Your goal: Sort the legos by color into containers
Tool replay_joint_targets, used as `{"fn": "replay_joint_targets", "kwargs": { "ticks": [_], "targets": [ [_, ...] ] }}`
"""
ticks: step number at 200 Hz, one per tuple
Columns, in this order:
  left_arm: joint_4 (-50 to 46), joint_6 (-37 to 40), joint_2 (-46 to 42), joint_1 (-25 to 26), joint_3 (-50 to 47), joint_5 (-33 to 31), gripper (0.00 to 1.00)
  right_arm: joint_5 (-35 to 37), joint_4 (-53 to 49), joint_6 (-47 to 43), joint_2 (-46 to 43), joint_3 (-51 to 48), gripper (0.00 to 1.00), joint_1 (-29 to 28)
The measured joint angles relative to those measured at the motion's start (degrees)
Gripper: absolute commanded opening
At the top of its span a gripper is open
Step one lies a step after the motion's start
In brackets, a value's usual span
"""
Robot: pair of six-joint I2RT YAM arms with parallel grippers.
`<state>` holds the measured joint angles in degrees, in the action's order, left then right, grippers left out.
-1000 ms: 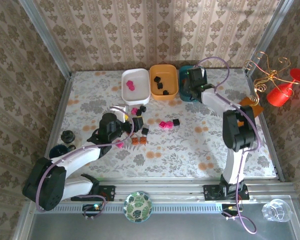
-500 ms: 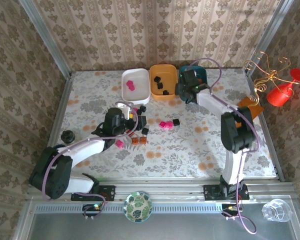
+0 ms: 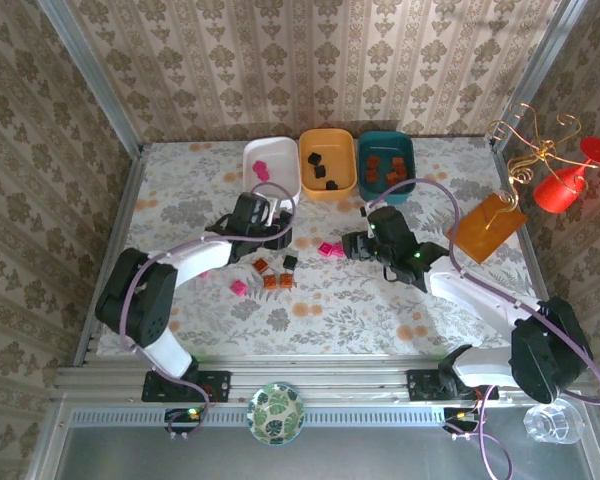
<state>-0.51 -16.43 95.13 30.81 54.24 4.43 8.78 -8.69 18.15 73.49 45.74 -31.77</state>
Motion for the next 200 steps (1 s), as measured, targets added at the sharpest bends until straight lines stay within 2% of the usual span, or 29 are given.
{"fn": "replay_joint_targets", "kwargs": {
  "ticks": [36, 91, 151, 200],
  "targets": [
    [-3.9, 0.7, 6.7, 0.0, 5.4, -1.7, 0.49, -0.2, 2.6, 0.0, -2.9, -3.1, 0.74, 0.0],
    [-7.7, 1.9, 12.4, -0.1, 10.8, -3.9, 0.46, -0.2, 5.9, 0.3, -7.0, -5.6, 0.74, 0.0],
    [-8.7, 3.2, 17.0, -0.4, 16.8, -4.7, 0.48, -0.2, 6.0, 0.7, -7.1, -6.1, 0.74, 0.0],
    [-10.4, 4.4, 19.9, -0.5, 21.0, -5.0, 0.55, -0.2, 6.4, 1.3, -7.1, -6.1, 0.75, 0.0]
  ]
}}
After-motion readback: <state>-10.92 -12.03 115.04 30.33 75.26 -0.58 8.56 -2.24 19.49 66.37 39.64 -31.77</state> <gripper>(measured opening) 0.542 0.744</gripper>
